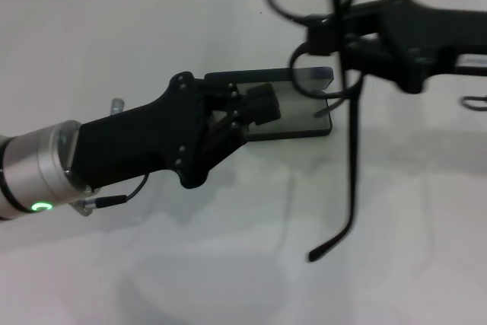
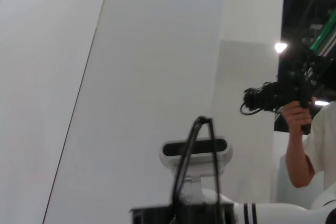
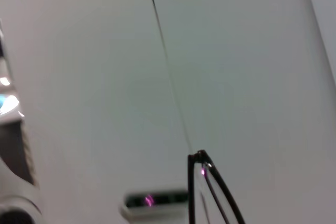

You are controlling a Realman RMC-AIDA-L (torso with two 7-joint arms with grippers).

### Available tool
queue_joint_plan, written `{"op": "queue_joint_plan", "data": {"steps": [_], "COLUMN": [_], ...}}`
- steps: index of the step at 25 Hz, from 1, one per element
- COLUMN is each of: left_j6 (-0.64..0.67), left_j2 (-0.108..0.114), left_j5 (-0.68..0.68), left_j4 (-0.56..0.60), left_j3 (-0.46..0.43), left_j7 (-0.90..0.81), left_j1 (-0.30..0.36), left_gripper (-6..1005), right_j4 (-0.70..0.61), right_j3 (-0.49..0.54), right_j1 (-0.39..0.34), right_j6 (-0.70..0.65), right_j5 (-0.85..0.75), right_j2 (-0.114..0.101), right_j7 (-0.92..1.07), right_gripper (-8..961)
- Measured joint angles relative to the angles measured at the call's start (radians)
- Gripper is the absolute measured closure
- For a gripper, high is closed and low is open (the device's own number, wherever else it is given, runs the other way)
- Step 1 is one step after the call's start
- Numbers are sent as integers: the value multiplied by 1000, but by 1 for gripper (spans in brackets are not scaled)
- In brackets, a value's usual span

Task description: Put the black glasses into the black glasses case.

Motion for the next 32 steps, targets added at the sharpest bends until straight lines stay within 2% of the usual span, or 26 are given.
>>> {"op": "queue_joint_plan", "data": {"steps": [5, 10, 12, 13, 16, 20, 22, 25, 32], "left_j6": [15, 13, 13, 18, 23, 26, 26, 29, 49], "left_j2": [5, -3, -4, -7, -13, -18, -16, -14, -14], "left_j5": [-14, 21, 26, 24, 21, -39, -99, -164, -217], "left_j4": [0, -35, -56, -107, -127, -130, -131, -124, -127], "left_j3": [-1, 25, 38, 74, 109, 189, 241, 286, 291], "left_j7": [2, 10, 18, 52, 85, 119, 141, 173, 222], "left_j1": [4, -46, -67, -112, -133, -142, -135, -115, -81], "left_gripper": [933, 934, 934, 934, 934, 934, 934, 934, 934], "right_j4": [35, 144, 193, 212, 347, 518, 545, 546, 540], "right_j3": [165, 205, 201, 198, 179, 76, 1, -50, -60], "right_j1": [-20, 3, 33, 49, 139, 229, 241, 238, 214], "right_j6": [-188, -280, -280, -279, -274, -227, -173, -129, -103], "right_j5": [83, 243, 277, 281, 279, 277, 283, 288, 284], "right_j2": [0, -1, 1, 3, 5, 9, 10, 11, 10], "right_j7": [-12, -114, -140, -149, -215, -340, -387, -401, -402], "right_gripper": [843, 844, 844, 844, 844, 844, 844, 844, 844]}}
